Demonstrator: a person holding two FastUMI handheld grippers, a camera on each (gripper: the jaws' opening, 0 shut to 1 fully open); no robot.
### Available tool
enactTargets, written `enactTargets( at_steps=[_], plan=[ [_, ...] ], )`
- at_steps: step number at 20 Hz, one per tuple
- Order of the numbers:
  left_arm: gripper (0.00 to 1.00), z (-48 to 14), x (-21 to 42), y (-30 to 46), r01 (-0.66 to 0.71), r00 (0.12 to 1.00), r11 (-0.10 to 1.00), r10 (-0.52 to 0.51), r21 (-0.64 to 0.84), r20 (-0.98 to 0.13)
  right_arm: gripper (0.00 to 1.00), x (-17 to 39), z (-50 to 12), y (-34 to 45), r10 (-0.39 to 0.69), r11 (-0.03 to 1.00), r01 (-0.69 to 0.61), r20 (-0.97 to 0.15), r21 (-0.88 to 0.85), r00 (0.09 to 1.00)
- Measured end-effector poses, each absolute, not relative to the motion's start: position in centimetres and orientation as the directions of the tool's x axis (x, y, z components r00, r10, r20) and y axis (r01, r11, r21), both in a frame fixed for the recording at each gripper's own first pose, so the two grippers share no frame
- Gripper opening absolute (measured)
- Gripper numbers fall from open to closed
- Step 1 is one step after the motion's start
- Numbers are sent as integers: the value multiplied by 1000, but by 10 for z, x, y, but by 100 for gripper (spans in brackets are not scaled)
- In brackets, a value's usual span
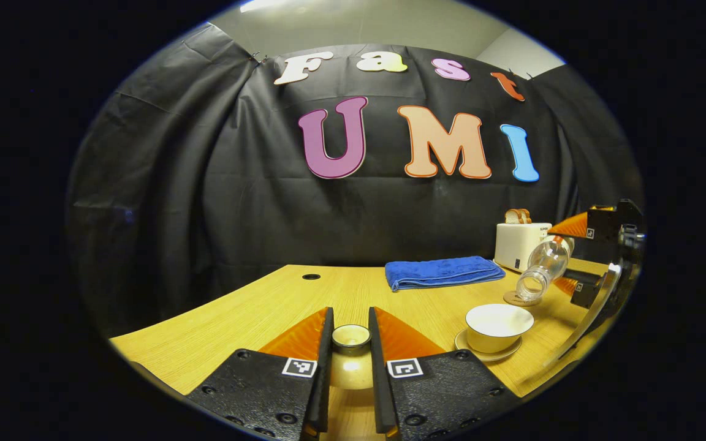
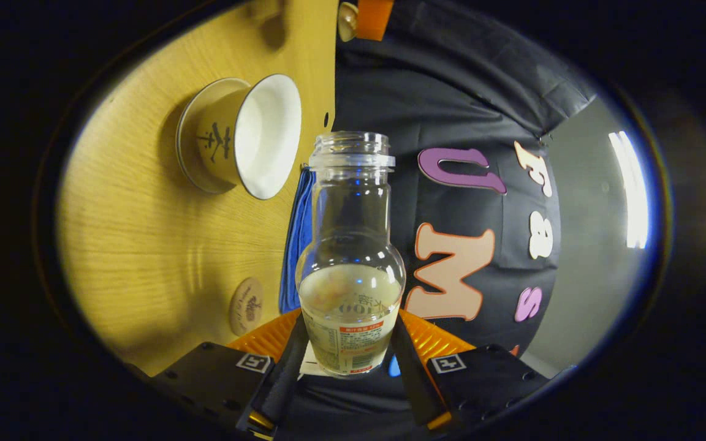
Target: Open the teacup lid with one hand, grasp the water bottle and pour water into the teacup with the other hand; after pouring, place the water bottle on the coaster and then close the teacup lid.
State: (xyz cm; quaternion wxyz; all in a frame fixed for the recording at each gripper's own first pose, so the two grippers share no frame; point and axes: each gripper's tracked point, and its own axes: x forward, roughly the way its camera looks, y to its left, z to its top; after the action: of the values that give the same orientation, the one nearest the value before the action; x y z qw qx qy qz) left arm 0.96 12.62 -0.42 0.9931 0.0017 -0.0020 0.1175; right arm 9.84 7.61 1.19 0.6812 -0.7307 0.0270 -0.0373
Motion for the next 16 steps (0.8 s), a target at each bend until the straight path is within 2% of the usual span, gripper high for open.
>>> enactTargets(
  at_steps=[4, 7, 8, 9, 10, 12, 14, 16],
  plan=[
    [27, -3, 10, 127, -233, 972, 972, 233, 3, 4, 81, 94, 0, 63, -140, 151, -5, -26, -989, 990],
    [27, -5, 9, 128, -233, 972, 972, 233, 3, 4, 79, 98, -8, 59, -157, 380, -19, -84, -925, 984],
    [27, -4, 9, 128, -233, 972, 972, 233, 3, 4, 82, 98, -8, 56, -154, 459, -15, -97, -889, 983],
    [27, -4, 9, 128, -233, 972, 972, 233, 3, 4, 77, 98, -5, 56, -153, 524, -4, -98, -852, 983],
    [27, -4, 10, 128, -233, 972, 972, 233, 3, 4, 79, 98, -1, 53, -154, 578, 9, -98, -816, 983],
    [27, -4, 10, 128, -233, 972, 972, 233, 3, 4, 81, 99, 2, 46, -157, 674, 24, -111, -739, 981],
    [27, -4, 10, 128, -233, 972, 972, 233, 3, 4, 77, 103, 1, 38, -156, 776, 35, -137, -630, 978],
    [27, -5, 10, 128, -233, 972, 972, 233, 3, 4, 78, 107, 5, 27, -157, 862, 61, -150, -503, 976]
  ],
)
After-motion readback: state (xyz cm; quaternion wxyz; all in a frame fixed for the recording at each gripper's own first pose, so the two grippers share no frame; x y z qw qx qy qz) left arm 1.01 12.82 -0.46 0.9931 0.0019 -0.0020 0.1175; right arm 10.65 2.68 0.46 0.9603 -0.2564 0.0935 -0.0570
